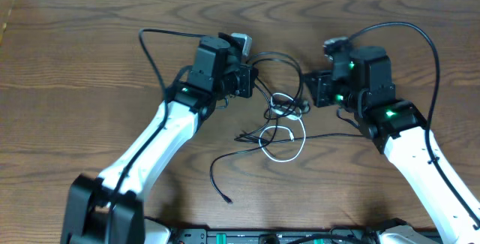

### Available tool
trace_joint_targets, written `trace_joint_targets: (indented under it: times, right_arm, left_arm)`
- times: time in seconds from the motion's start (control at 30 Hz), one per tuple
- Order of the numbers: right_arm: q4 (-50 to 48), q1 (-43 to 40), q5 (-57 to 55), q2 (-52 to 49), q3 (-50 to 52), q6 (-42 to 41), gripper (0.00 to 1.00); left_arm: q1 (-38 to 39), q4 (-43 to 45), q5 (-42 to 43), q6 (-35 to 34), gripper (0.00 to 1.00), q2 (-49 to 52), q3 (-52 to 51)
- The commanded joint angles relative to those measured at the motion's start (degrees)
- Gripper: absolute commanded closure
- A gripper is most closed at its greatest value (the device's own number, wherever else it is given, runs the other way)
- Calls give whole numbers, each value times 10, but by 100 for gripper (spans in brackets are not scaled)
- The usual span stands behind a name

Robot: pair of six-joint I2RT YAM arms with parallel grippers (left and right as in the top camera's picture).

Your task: Untangle cables

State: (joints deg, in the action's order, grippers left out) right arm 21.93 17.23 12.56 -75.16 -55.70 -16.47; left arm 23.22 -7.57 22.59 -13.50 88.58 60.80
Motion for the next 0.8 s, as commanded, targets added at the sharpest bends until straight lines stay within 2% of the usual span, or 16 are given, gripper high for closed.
trace_joint_targets:
  times: [0.0,0.1,0.27,0.37,0.5,0.6,0.77]
  right_arm:
    - [38,-8,-204,-2,0,-17,64]
    - [43,-8,-167,-4,0,-10,48]
    - [31,-7,-49,-13,0,24,34]
    - [11,-7,34,-20,0,24,20]
    - [-22,-7,79,-29,0,10,17]
    - [-56,-7,156,-29,0,8,13]
    - [-45,-7,226,-30,0,9,5]
  left_arm:
    - [-2,8,57,-14,93,-89,33]
    - [-2,34,75,-33,92,-134,34]
    - [-1,46,84,-47,93,-181,34]
    - [0,49,132,-67,93,-182,34]
    - [-1,33,155,-61,93,-176,34]
    - [-1,16,138,-42,93,-170,33]
    - [-1,21,104,-39,92,-167,33]
